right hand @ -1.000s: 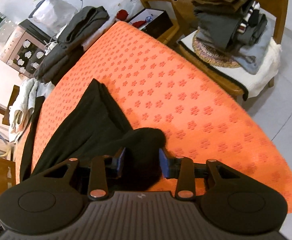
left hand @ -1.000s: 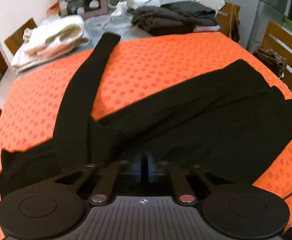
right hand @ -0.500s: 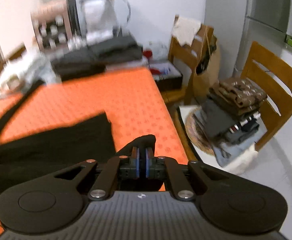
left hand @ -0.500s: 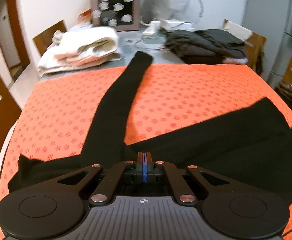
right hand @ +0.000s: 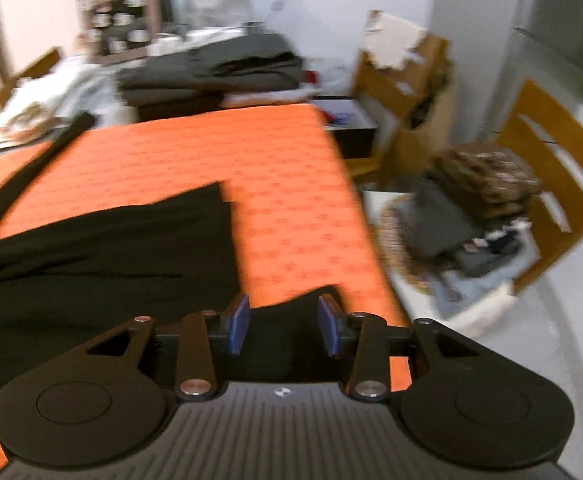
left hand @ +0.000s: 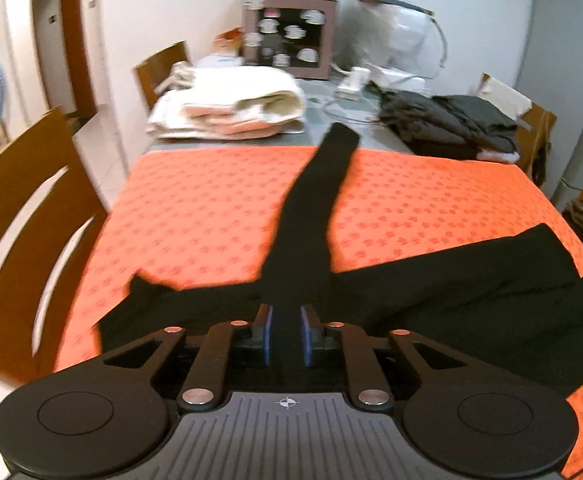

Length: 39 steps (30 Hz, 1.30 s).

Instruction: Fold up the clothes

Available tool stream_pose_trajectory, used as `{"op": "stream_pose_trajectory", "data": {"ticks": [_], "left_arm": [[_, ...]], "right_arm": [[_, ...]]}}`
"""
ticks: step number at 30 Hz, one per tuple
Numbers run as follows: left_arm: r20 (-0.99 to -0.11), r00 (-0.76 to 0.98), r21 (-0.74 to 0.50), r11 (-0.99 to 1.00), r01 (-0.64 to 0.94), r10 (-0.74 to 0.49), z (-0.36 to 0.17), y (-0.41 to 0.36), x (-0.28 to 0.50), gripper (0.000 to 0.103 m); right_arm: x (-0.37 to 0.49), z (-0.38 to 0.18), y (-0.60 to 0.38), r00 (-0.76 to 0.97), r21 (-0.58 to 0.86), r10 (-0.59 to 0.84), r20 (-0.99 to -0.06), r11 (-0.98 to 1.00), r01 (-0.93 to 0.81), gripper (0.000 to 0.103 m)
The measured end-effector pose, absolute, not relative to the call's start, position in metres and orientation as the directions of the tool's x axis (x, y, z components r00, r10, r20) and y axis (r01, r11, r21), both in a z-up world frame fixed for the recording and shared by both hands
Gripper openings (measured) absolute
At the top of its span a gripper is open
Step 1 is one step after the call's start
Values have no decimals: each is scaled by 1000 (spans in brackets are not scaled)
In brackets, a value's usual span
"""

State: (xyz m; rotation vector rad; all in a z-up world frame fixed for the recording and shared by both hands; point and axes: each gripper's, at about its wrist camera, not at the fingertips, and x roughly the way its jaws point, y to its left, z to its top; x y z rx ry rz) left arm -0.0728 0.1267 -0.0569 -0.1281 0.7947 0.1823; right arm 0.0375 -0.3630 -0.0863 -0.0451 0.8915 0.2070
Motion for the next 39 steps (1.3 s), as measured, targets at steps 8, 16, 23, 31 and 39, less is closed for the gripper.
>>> {"op": "stream_pose_trajectory", "data": {"ticks": [8,16,23,31,39], "left_arm": [[-757,631,-81,934,-349,170,-61,157,-143,31],[-771,625,-217,869,-444,127,-74,161,-186,41],[-769,626,-246,844,-476,129,-85,160,-204,42],[-776,598,-122,881,-457,202,-99,156,-210,42],[-742,618,97,953,-288,262,-107,142,-199,42]], "right_arm": [[45,-83,-291,482,149,407,-776,861,-487,43],[60,-74,-203,321,162,539,-779,667,-727,43],[71,-80,-135,189,168,581,-791,504,-848,43],[76,-96,-75,78,178,576,-814,375,-910,43],[77,-114,-42,-27,217,535,-845,295,-931,43]]}}
